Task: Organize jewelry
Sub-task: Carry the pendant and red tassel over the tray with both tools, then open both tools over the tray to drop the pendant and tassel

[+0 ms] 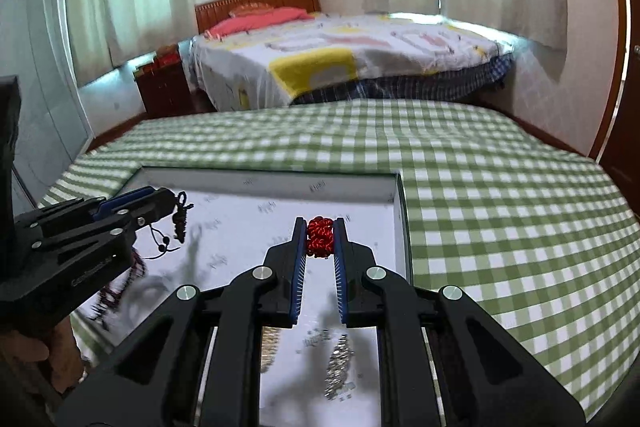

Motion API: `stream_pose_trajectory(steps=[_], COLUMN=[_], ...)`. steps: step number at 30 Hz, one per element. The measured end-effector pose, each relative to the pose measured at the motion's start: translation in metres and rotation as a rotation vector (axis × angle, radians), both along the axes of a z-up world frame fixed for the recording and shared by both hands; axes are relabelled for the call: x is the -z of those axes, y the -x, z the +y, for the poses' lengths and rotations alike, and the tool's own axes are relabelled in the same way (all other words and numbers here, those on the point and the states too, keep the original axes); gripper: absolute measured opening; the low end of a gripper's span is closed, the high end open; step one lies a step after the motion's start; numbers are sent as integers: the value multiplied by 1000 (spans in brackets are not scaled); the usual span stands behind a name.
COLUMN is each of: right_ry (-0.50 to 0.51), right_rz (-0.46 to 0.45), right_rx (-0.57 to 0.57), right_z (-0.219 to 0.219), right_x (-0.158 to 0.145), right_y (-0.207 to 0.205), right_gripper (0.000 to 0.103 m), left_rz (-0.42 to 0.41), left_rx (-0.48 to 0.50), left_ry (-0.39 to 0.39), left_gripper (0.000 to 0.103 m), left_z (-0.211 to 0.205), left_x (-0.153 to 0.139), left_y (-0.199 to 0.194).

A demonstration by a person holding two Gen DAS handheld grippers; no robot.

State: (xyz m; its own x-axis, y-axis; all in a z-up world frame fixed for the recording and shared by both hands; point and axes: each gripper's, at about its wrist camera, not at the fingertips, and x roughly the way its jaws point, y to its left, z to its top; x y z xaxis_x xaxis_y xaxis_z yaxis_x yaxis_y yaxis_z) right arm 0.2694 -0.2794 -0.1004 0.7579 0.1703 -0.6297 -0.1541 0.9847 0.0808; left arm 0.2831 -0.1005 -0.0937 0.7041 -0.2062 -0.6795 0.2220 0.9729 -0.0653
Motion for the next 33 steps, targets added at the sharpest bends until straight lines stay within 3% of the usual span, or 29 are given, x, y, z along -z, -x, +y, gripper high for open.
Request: stream_pose_trajectory(steps=[5,11,13,16,23,33], right_ry=[-7,-12,-14,-10,-11,-18], right_rz=[74,141,155,164,144,50], right_rx=[12,1,-4,-3,8,-7], right_z=[-4,-4,-4,-4,-8,4], right_x=[17,25,27,30,21,-20], right_y=[-12,-17,-17,-16,-9,12], right_gripper=[14,15,16,31,32,32], left_rz=[95,144,159,174,150,-15], left_rx=[-2,-1,-4,-8,-14,-30], left_ry=[-22,-35,-30,-27,-10,36], left_gripper=[22,24,33,46,54,62], left_z=[-7,-11,-12,-12,-7,16], left_x=[20,23,25,28,21,-26], left_y=[-17,-19,-19,-17,-12,19])
